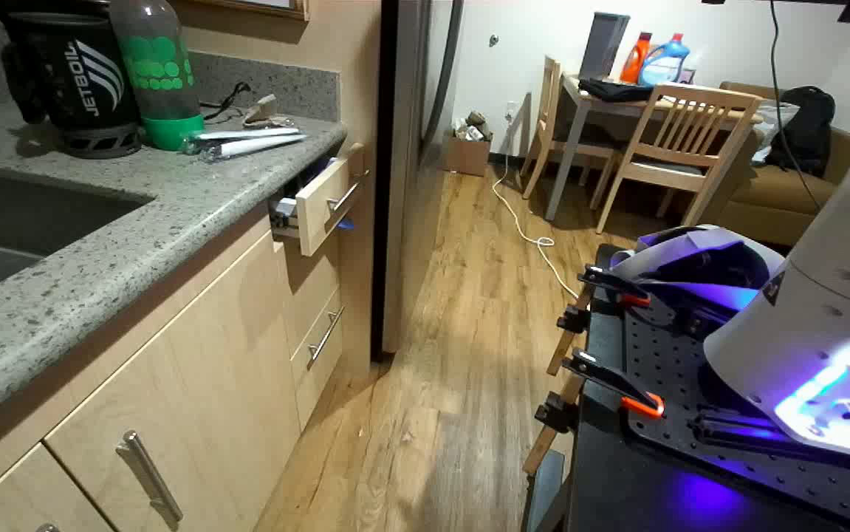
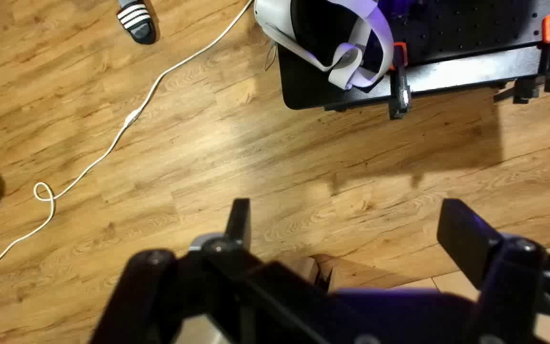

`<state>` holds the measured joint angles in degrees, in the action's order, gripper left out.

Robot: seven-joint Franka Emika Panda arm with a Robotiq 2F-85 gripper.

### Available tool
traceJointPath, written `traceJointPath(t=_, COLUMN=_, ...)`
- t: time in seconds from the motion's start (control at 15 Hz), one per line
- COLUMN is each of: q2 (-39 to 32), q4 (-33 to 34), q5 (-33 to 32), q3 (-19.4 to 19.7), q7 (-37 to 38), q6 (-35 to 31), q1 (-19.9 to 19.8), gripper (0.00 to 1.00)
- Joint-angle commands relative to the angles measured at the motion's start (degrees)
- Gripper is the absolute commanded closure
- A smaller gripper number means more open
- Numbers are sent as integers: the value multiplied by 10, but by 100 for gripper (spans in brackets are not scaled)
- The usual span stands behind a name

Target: Open the first top drawer

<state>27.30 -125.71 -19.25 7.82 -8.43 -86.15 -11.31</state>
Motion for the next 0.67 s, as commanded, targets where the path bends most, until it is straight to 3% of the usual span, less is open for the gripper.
traceJointPath(t=0.0, q2=0, q4=2, q5=-3, q3=9, q7=4, q6=3, q1=12, gripper=0)
traceJointPath(t=0.27, q2=-12, q4=5, q5=-59, q3=9, q7=-9, q6=-22, q1=16, gripper=0)
traceJointPath(t=0.6, q2=-77, q4=22, q5=-22, q3=-8, q7=84, q6=-6, q1=24, gripper=0)
